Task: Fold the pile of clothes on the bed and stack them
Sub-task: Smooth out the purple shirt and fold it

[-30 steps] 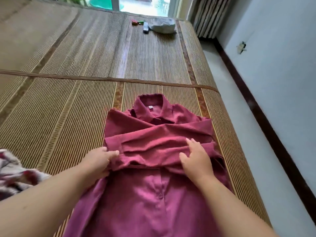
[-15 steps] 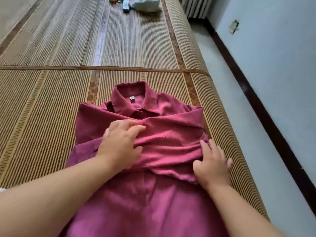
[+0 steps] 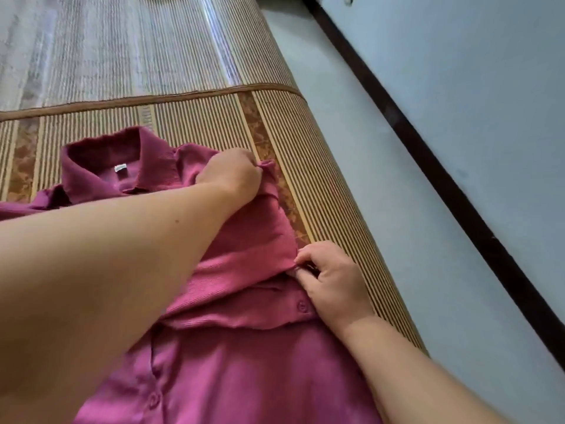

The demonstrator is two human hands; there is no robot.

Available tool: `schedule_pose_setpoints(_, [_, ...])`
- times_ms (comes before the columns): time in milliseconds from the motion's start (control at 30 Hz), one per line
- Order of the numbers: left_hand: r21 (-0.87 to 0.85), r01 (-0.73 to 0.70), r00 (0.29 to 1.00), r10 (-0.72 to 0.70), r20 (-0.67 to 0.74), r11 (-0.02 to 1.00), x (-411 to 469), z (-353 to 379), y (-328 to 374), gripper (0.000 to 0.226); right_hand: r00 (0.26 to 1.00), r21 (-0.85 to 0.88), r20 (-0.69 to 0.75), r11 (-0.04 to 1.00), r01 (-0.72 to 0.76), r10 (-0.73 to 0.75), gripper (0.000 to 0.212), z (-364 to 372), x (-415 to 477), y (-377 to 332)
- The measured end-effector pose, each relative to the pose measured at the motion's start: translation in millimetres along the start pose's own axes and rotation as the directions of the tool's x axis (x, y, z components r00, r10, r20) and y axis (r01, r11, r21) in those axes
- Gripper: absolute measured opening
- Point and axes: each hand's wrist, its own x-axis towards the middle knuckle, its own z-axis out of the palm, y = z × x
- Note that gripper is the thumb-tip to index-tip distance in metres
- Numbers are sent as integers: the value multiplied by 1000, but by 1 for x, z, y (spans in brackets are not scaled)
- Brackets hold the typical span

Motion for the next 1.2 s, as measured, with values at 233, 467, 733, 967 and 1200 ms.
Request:
schedule_pose_setpoints(233, [-20, 113, 992, -112, 55, 993, 33, -1, 6, 25, 978, -213, 154, 971, -109, 144, 8, -19, 3, 7])
schedule_pose_setpoints(467, [309, -641, 742, 670, 16, 703, -3, -11, -26, 45, 999, -223, -31, 974, -34, 28, 45, 6, 37, -36])
schedule_pose_setpoints(733, [290, -451, 892, 423, 156, 844, -85, 24, -62, 88, 914, -105, 140, 923, -370, 382, 41, 34, 156, -30])
schedule_pose_setpoints(967, [286, -625, 780, 563, 274, 727, -103, 47, -74, 80, 918, -406, 354, 914, -21, 179, 24, 5, 198, -25])
schedule_pose_setpoints(1200, [167, -675, 717, 585, 379, 719, -96, 34, -73, 74, 984, -274, 90, 946, 172, -152, 38, 50, 164, -52])
